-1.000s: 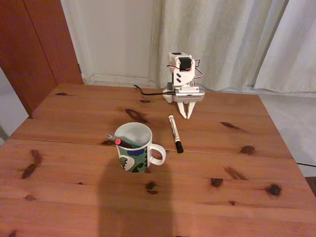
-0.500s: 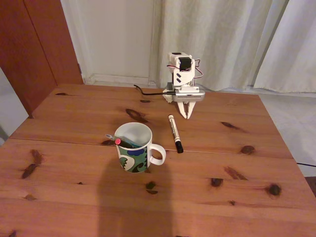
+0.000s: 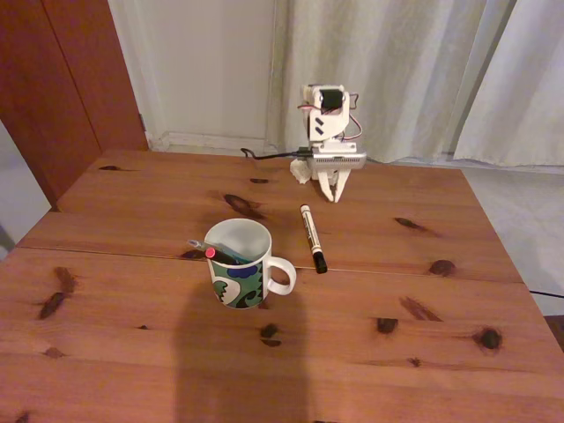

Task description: Clean up the desk and place the pens and markers into the cup

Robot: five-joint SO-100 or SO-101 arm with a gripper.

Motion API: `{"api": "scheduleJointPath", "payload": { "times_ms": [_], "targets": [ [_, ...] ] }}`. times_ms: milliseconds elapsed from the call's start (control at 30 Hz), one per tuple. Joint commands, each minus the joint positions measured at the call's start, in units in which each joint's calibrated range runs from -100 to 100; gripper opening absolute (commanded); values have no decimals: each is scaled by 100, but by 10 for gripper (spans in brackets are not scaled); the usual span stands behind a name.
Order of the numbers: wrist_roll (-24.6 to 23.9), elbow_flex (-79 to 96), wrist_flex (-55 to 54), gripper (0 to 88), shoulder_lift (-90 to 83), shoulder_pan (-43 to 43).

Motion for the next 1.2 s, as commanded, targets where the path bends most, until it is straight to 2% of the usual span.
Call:
{"api": "scheduleJointPath", "payload": {
  "times_ms": [0,300,533,667,800,1033,1167],
  "targets": [
    [48,-1175,-36,8,1261,29],
    [37,-3664,-71,7,4604,77],
    [58,-4845,-157,7,6234,447],
    [100,-5017,-484,11,6764,592],
    [367,-5053,-544,12,7095,720],
    [367,-5098,-553,19,7236,777],
    [388,-5089,-553,116,7252,777]
  ]
}}
